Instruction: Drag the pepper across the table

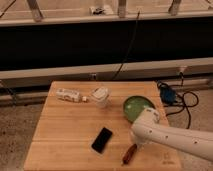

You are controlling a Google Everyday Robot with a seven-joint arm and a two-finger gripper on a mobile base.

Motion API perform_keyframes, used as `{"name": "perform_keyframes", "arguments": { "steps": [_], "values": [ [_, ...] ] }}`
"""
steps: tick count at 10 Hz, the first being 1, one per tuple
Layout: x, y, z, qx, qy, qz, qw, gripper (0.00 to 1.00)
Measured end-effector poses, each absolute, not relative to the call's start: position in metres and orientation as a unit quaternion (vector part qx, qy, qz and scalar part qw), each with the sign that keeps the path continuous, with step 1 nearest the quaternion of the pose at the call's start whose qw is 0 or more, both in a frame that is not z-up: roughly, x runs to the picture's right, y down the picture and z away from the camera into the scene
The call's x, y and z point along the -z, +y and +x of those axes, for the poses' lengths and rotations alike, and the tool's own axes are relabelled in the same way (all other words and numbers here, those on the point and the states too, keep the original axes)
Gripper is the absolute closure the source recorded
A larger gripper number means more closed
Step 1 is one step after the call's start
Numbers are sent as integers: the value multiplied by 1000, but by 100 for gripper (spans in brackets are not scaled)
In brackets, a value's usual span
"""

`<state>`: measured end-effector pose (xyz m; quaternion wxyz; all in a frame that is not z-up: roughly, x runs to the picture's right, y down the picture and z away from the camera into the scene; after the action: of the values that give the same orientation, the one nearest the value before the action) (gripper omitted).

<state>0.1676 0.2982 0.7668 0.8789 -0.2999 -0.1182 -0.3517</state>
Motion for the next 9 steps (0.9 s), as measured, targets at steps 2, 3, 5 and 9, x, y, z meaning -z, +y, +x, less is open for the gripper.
{"name": "perform_keyframes", "arguments": {
  "steps": [2,3,5,9],
  "values": [
    [-769,293,161,360,-115,-288,880,100],
    [-770,291,157,364,-113,-282,881,100],
    [-777,282,148,375,-111,-269,880,100],
    [-790,264,124,402,-113,-242,876,100]
  ]
}}
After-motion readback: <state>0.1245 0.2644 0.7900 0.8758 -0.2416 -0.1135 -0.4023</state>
